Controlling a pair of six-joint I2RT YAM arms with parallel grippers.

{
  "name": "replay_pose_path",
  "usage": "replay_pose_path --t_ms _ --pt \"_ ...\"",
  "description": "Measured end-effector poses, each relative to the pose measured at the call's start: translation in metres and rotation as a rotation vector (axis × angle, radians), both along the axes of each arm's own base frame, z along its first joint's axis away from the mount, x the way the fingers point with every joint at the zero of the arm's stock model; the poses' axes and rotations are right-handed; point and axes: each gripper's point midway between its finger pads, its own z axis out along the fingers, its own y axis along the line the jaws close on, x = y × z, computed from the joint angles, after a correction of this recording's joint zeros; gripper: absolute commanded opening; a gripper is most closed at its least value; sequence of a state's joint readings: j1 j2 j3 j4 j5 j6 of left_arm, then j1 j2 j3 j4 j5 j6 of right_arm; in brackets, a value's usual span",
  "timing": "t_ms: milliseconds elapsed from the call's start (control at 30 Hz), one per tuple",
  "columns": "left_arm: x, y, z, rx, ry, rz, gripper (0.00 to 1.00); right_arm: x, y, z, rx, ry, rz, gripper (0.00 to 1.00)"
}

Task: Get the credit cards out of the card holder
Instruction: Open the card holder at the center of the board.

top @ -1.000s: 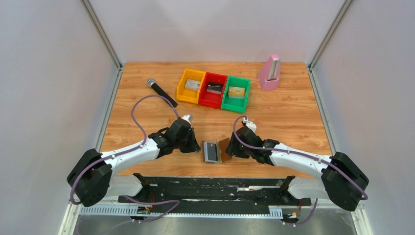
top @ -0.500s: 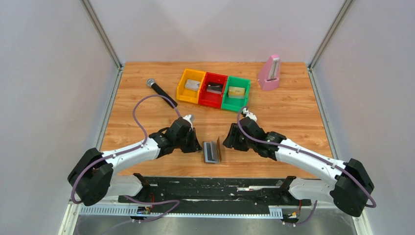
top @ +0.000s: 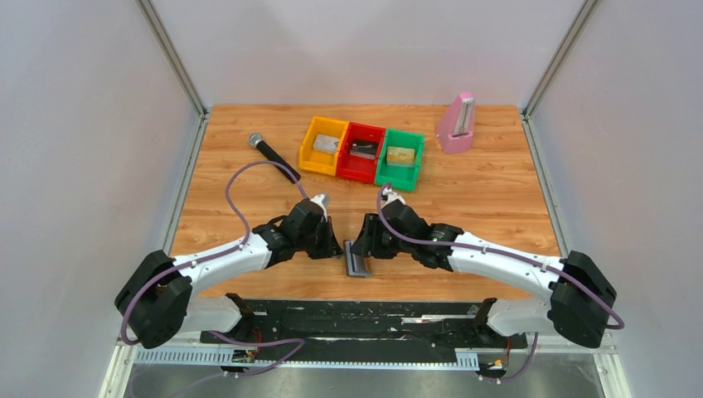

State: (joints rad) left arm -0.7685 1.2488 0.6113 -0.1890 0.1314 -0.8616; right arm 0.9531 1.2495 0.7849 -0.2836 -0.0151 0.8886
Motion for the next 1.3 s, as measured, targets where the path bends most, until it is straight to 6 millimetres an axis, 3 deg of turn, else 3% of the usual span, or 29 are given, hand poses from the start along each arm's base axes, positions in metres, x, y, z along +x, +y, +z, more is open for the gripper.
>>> replay_pose_path --t_ms 133,300,567,767,967,1067,1167,1300 --pt "0.000 0.000 0.000 -0.002 0.003 0.001 0.00 -0.006 0.015 -0.009 -0.019 0.017 0.035 0.43" --pt "0.000 0.000 0.000 -0.003 0.004 0.002 0.00 -0.002 0.015 -0.028 -0.075 0.033 0.010 0.46" --pt "0.000 0.000 0.001 -0.007 0.003 0.004 0.00 0.011 -0.004 -0.058 -0.213 0.025 -0.077 0.48" --pt "0.001 0.000 0.001 -0.002 -0.002 0.009 0.00 0.016 -0.018 -0.067 -0.289 0.009 -0.123 0.36" --pt "0.003 0.004 -0.001 0.017 -0.012 0.019 0.01 0.022 -0.038 -0.076 -0.384 -0.010 -0.180 0.34" --pt "0.004 0.008 -0.007 0.049 -0.010 0.022 0.09 0.023 -0.044 -0.079 -0.407 -0.015 -0.199 0.30" --pt "0.003 0.013 -0.015 0.088 0.002 0.022 0.26 0.023 -0.047 -0.084 -0.426 -0.011 -0.209 0.28" --pt "0.002 0.015 -0.016 0.104 0.012 0.017 0.40 0.020 -0.054 -0.094 -0.452 0.005 -0.213 0.27"
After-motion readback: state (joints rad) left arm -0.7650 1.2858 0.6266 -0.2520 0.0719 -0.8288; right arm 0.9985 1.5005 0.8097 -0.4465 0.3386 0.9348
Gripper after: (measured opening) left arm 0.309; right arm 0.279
